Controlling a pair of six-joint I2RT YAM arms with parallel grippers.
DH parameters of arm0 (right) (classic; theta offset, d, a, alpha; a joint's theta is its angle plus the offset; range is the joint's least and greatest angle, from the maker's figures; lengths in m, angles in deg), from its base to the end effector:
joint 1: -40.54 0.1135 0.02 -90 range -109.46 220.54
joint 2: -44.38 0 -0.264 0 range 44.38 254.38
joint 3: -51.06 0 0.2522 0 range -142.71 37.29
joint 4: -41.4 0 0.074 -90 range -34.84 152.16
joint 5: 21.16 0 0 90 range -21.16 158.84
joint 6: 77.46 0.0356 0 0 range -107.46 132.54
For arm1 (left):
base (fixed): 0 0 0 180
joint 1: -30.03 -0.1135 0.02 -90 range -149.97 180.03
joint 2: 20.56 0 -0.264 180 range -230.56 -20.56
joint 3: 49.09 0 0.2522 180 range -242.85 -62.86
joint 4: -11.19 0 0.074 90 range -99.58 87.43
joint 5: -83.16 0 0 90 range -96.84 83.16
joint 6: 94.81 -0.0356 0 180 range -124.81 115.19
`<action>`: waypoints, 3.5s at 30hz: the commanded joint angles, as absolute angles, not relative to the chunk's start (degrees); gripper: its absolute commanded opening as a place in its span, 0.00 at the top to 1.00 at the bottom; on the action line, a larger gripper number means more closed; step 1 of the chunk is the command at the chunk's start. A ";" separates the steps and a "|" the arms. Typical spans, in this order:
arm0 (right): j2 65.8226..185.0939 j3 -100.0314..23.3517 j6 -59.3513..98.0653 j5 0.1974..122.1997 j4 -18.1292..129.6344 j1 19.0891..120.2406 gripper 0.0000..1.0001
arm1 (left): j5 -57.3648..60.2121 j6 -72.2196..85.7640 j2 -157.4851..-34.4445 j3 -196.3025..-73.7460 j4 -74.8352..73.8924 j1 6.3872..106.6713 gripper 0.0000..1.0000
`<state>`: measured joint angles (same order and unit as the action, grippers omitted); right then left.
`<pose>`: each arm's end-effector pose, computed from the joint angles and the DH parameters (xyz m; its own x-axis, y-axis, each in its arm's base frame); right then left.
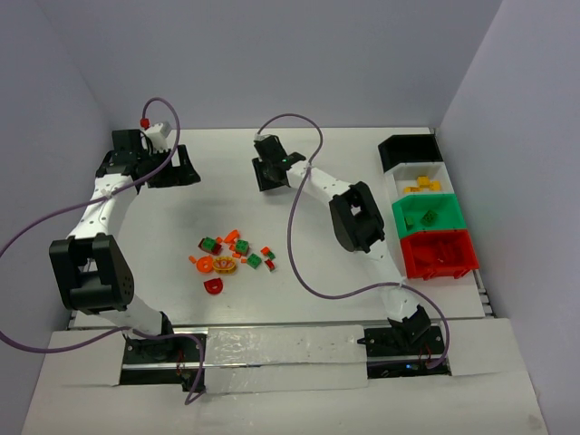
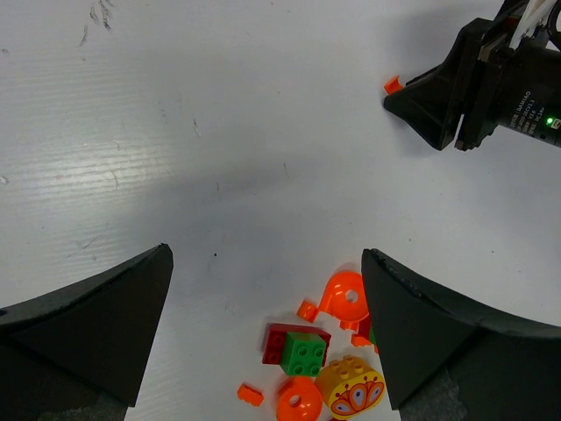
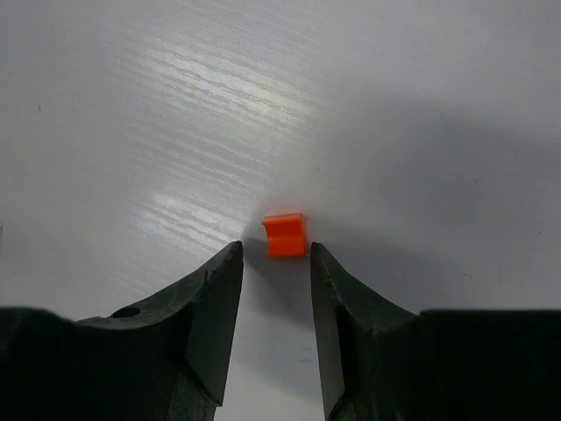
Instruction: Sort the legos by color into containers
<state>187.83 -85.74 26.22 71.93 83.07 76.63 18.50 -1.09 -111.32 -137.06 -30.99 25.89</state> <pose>0.4500 0.3256 0.1597 -0.7187 -0.2316 -0.6556 -0.4006 0.9086 0.1181 0.3507 0.0101 0.2902 -0.7188 -0.1108 -0.6864 0.1905 0.9180 -0.3477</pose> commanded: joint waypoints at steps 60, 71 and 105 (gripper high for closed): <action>167.81 -80.94 5.73 63.80 92.87 30.52 1.00 | 16.49 -3.63 -122.42 -152.10 -30.31 37.76 0.01; 177.01 -88.92 5.25 67.69 95.58 30.34 0.60 | 16.36 -7.97 -122.42 -152.05 -34.87 37.76 0.01; 147.89 -52.58 0.76 46.87 93.10 52.40 0.22 | 33.37 -69.21 -100.09 -124.93 -59.86 37.50 0.13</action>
<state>148.20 -51.58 0.89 47.15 94.05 52.70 27.37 -48.53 -105.78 -128.08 -51.24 37.81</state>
